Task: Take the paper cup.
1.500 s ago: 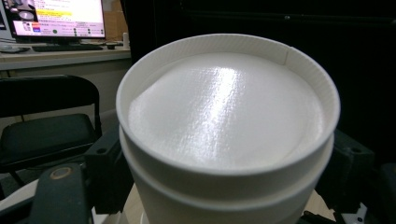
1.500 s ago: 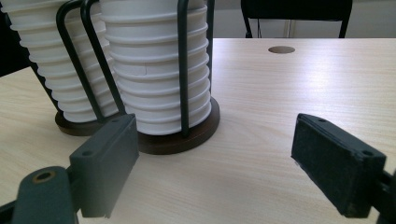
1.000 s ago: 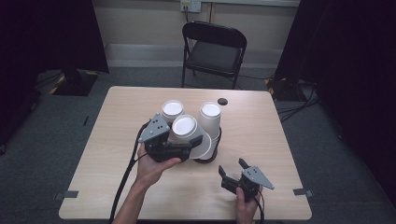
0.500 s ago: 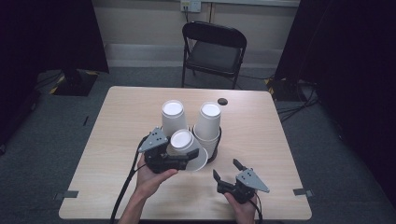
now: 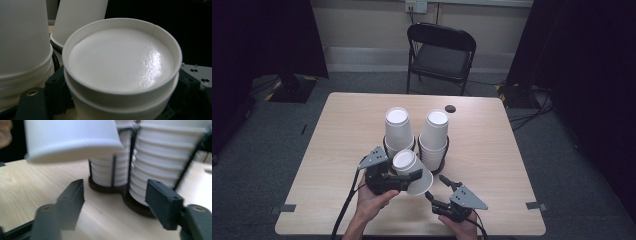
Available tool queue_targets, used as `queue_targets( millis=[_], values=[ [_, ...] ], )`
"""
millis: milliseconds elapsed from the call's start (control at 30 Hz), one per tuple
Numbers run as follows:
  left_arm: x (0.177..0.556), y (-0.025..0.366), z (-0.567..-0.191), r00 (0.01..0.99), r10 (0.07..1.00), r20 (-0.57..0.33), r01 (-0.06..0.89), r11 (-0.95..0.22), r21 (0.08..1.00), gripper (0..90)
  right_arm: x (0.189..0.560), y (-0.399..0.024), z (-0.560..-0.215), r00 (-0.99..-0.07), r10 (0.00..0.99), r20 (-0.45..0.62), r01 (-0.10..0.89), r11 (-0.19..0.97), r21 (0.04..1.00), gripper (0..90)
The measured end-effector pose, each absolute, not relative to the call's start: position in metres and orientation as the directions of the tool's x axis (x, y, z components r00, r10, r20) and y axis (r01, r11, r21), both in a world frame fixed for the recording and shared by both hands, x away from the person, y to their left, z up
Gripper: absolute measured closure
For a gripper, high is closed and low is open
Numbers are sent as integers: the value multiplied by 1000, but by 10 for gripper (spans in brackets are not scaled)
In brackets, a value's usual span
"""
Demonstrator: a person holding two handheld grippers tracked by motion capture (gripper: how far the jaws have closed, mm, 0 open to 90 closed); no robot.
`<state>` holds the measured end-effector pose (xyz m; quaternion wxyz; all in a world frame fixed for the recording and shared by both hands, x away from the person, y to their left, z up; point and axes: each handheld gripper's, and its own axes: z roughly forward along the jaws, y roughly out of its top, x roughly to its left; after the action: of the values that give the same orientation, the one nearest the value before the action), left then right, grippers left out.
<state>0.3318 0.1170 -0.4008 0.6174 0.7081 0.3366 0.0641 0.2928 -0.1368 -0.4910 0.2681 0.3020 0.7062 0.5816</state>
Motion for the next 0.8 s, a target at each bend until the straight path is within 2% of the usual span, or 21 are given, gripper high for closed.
queue_targets(
  millis=[433, 800],
  values=[
    [325, 135, -421, 710, 527, -466, 521, 52, 852, 201, 293, -119, -492, -739, 673, -37, 24, 80, 996, 455],
    [321, 129, -420, 728, 477, -492, 537, 50, 842, 199, 298, -106, -493, -757, 646, -97, -44, 98, 994, 558]
  ],
)
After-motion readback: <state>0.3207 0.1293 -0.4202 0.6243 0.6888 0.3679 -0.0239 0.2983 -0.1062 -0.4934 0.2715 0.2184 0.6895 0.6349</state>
